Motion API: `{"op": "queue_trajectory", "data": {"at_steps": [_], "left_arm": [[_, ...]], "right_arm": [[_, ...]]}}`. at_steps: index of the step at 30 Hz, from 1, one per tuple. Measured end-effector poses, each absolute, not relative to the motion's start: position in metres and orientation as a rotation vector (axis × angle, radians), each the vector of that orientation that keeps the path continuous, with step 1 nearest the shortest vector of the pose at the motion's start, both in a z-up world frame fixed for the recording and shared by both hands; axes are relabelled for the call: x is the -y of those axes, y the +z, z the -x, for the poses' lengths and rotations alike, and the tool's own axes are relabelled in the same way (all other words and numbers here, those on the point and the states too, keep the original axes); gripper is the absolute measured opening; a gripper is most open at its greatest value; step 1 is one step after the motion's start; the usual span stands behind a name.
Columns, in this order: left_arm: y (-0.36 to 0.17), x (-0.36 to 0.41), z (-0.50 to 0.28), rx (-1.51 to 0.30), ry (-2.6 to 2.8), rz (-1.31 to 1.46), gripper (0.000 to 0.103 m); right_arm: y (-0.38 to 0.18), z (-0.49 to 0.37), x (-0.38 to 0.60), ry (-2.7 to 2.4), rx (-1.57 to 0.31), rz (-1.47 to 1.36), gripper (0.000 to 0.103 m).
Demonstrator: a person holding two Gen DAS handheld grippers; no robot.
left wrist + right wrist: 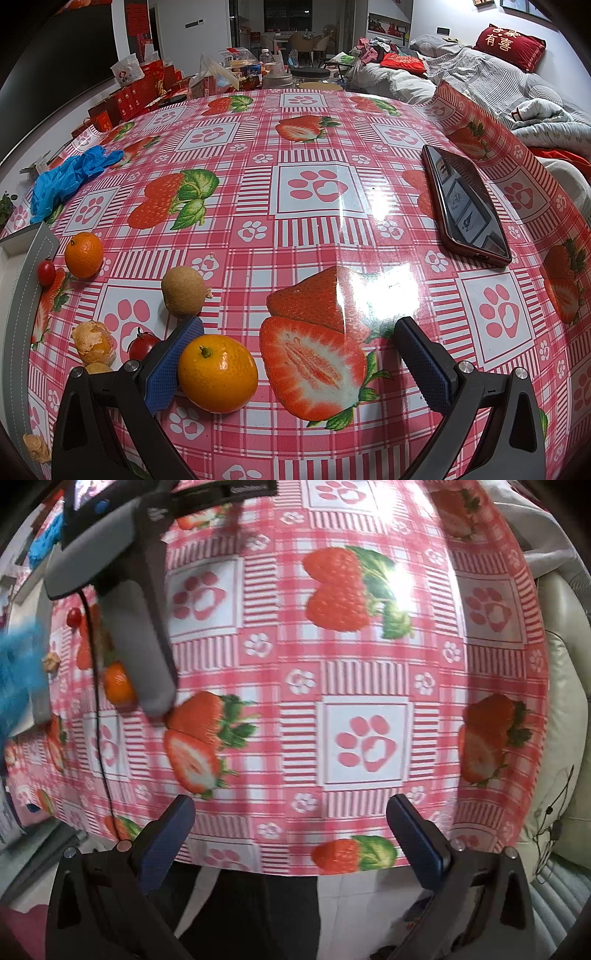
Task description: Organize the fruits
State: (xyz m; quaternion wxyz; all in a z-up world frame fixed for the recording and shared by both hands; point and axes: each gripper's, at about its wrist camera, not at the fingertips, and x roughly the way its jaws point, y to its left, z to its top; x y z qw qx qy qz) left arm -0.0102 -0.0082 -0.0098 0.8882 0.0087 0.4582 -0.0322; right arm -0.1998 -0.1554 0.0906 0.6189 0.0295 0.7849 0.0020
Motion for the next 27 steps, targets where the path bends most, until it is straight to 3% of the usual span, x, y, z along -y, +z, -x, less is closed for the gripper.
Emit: {"op": "queue_trajectory", "data": {"at_steps": [27], "left_arm": [[-0.008, 0.012, 0.012, -0.952, -0.067, -0.018, 0.103]], "right_arm": [[0.046, 0.229, 0.214, -0.009, -1.839, -0.168, 0.103]]}}
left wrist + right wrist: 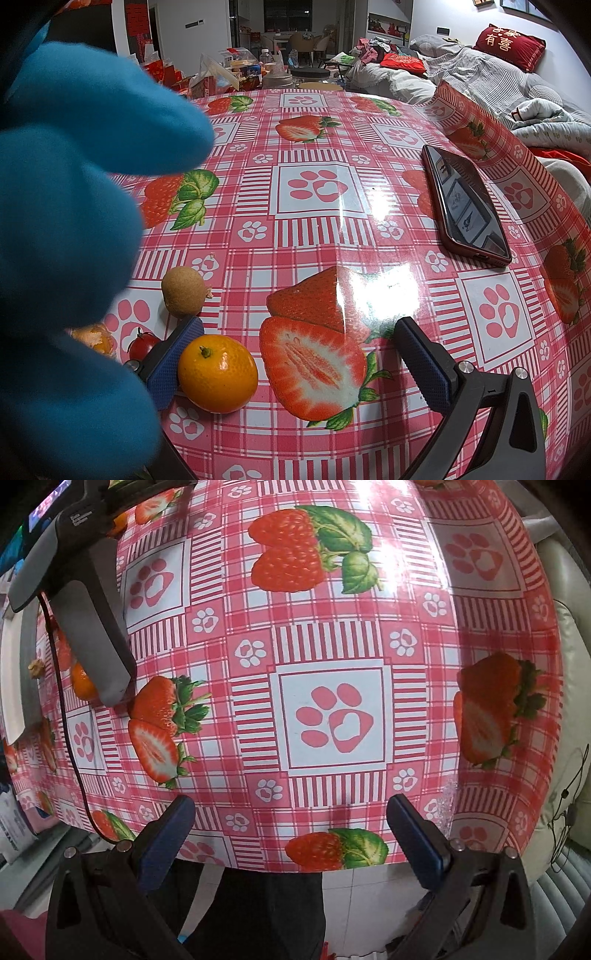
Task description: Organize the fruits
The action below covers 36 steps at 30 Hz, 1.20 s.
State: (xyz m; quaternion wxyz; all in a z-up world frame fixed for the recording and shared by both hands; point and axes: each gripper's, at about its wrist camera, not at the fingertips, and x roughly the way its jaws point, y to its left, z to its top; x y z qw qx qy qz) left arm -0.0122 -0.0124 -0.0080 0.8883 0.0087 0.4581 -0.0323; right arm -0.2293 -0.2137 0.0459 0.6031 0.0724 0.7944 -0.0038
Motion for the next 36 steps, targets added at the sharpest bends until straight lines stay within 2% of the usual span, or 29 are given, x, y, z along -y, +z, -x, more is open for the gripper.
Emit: {"op": "queue_trajectory", "data": {"at_steps": [36], "left_arm": [[-0.011, 0.01, 0.006, -0.952, -0.068, -0.021, 0.103]], "right_arm": [[0.03, 0.234, 0.221, -0.053, -1.87, -0.191, 0.103]]}}
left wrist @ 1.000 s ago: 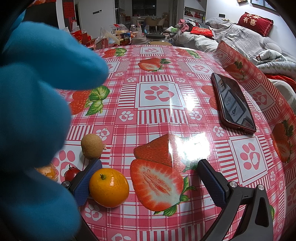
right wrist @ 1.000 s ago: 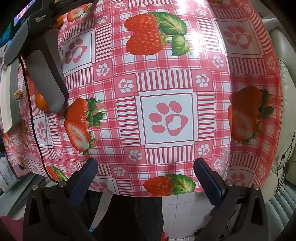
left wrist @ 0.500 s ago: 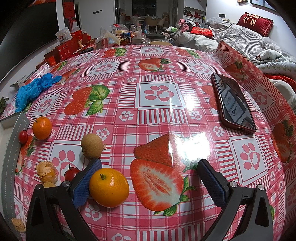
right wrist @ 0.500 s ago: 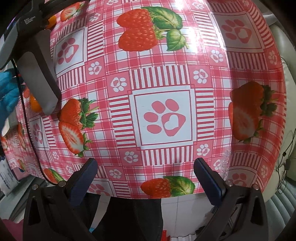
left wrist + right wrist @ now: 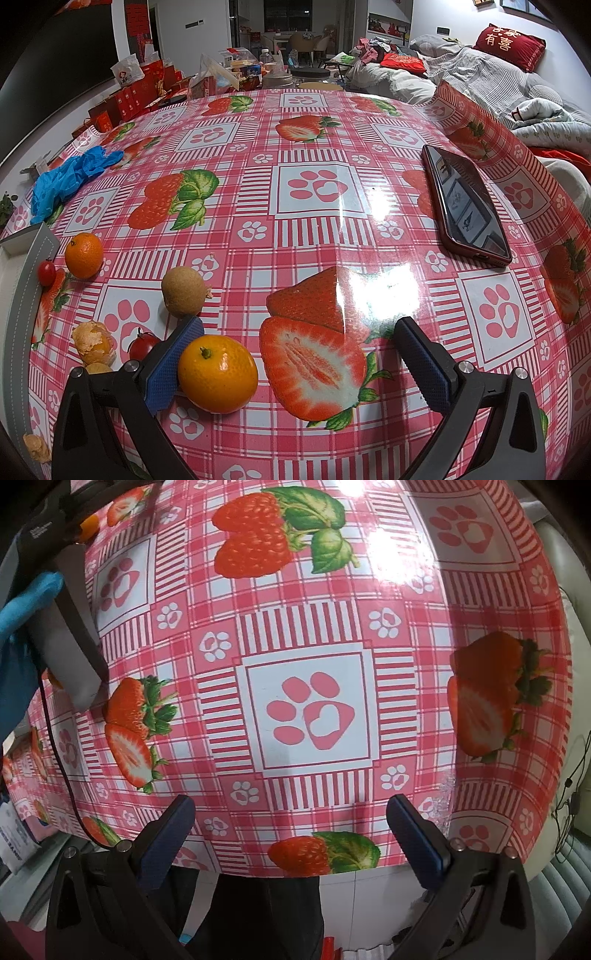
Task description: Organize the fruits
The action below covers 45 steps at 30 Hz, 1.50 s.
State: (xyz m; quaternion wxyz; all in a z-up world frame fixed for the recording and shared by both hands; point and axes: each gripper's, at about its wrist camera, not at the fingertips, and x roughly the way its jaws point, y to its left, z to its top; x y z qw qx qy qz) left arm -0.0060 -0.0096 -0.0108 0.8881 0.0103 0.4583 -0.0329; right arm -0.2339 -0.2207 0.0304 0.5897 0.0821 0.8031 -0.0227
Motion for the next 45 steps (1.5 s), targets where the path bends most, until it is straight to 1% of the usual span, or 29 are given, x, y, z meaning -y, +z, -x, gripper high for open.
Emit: {"op": "queue_trajectory", "data": {"at_steps": [5, 10, 17, 21, 25, 29, 35, 42, 45], "left_arm": [[-0.01, 0.016, -0.002, -0.982, -0.102, -0.038, 0.103], [-0.003, 0.014, -0.009, -1.225, -0.18, -0.107, 0.103], [0.0, 0.012, -0.013, -1.415, -0.226, -0.163, 0.103], [0.036, -0.024, 0.002, -1.354, -0.212, -0.105, 0.103], [0.042, -0.071, 0.02, -1.391, -0.18, -0.059, 0.103], [0.021, -0.09, 0.027, -1.43, -0.133, -0.124, 0.103], [-0.016, -0.096, 0.029, -1.5, -0.136, -0.127, 0.103], [-0.021, -0.101, 0.049, -1.444, -0.162, -0.128, 0.103], [-0.012, -0.097, 0.042, -1.511, -0.197, -0.169, 0.103]], "right_arm": [[0.031, 0.234, 0.223, -0.051, -1.857, -0.192, 0.103], [0.03, 0.228, 0.223, -0.057, -1.846, -0.208, 0.103], [0.027, 0.218, 0.212, -0.055, -1.843, -0.19, 0.103], [0.029, 0.208, 0.194, -0.041, -1.829, -0.192, 0.103], [0.027, 0.196, 0.17, 0.002, -1.812, -0.203, 0.103], [0.024, 0.184, 0.141, 0.044, -1.809, -0.186, 0.103], [0.025, 0.174, 0.107, 0.089, -1.803, -0.123, 0.103], [0.029, 0.151, 0.06, 0.154, -1.734, -0.101, 0.103], [0.031, 0.135, 0.035, 0.193, -1.692, -0.091, 0.103]]}}
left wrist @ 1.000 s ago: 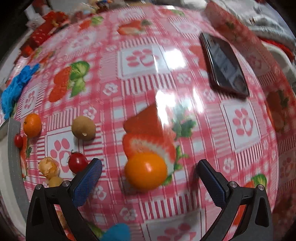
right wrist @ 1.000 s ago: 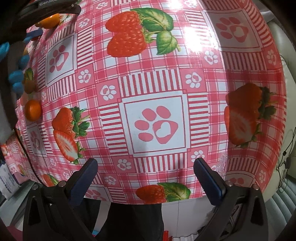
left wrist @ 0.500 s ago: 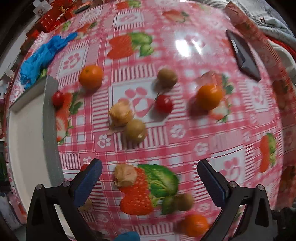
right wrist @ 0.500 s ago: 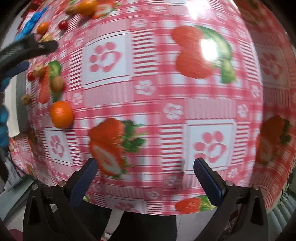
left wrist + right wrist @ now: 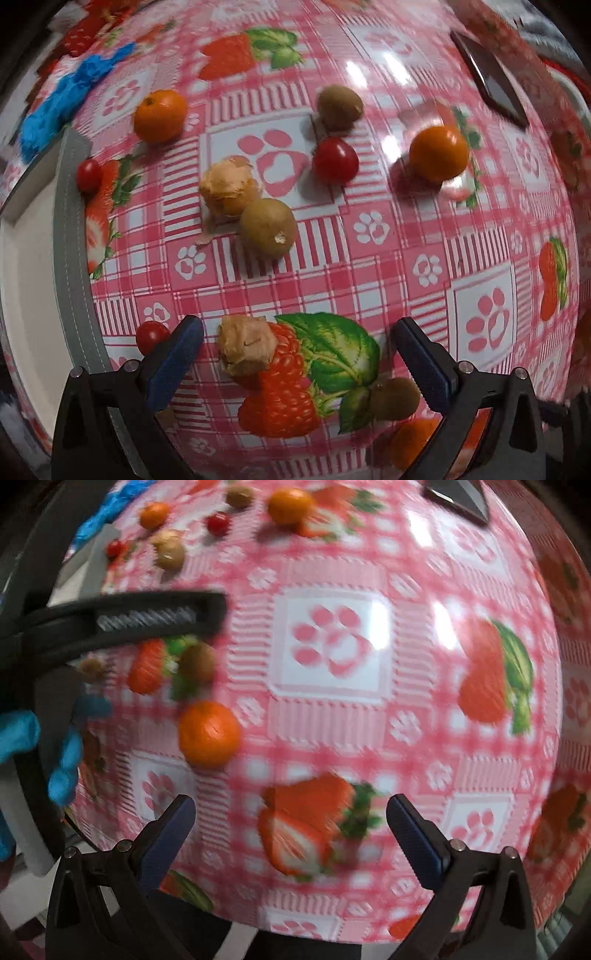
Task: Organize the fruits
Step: 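Grasp the mandarin orange with the right tool while the left tool grasps a bun, then carry the bun into the white tray with the left tool and release it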
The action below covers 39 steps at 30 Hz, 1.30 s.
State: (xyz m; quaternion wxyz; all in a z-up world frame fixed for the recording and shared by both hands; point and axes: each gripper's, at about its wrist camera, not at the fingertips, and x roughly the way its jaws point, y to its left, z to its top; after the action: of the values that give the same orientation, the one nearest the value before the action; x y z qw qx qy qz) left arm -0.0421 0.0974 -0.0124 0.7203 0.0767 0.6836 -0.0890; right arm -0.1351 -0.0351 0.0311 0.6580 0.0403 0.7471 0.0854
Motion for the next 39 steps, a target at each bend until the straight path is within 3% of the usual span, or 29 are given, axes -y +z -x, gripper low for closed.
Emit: {"op": "queue_trajectory", "data": {"at_steps": [2, 6, 8, 10, 11, 28, 31, 34, 35, 37, 39], "left_arm": [[-0.013, -0.098, 0.04, -1.516, -0.203, -0.158, 0.103], [-0.003, -0.112, 0.043, -1.494, -0.182, -0.118, 0.083], [0.002, -0.12, 0.048, -1.496, -0.183, -0.094, 0.075], [0.006, -0.128, 0.055, -1.505, -0.186, -0.075, 0.075], [0.008, -0.132, 0.057, -1.504, -0.183, -0.067, 0.075], [0.041, -0.129, 0.061, -1.443, -0.248, -0.166, 0.075], [0.038, -0.116, 0.054, -1.456, -0.268, -0.208, 0.051], [0.027, -0.105, 0.052, -1.492, -0.275, -0.224, 0.046], [0.022, -0.104, 0.052, -1.503, -0.278, -0.23, 0.036], [0.022, -0.103, 0.053, -1.502, -0.288, -0.221, 0.027], [0.024, -0.107, 0.056, -1.512, -0.305, -0.192, 0.023]], "right_arm": [[0.032, 0.124, 0.016, 0.207, -1.665, -0.09, 0.103], [0.029, 0.101, -0.018, 0.217, -1.619, -0.08, 0.099], [0.026, 0.096, -0.033, 0.228, -1.611, -0.083, 0.084], [0.022, 0.094, -0.049, 0.237, -1.619, -0.073, 0.049], [0.019, 0.094, -0.059, 0.243, -1.631, -0.058, 0.043], [0.03, 0.102, -0.049, 0.166, -1.602, -0.193, 0.043], [0.029, 0.105, -0.044, 0.16, -1.6, -0.196, 0.043], [0.033, 0.124, -0.016, 0.161, -1.598, -0.201, 0.043], [0.032, 0.122, 0.004, 0.162, -1.598, -0.204, 0.043], [0.036, 0.123, 0.011, 0.161, -1.598, -0.209, 0.043], [0.042, 0.126, 0.025, 0.163, -1.596, -0.211, 0.043]]}}
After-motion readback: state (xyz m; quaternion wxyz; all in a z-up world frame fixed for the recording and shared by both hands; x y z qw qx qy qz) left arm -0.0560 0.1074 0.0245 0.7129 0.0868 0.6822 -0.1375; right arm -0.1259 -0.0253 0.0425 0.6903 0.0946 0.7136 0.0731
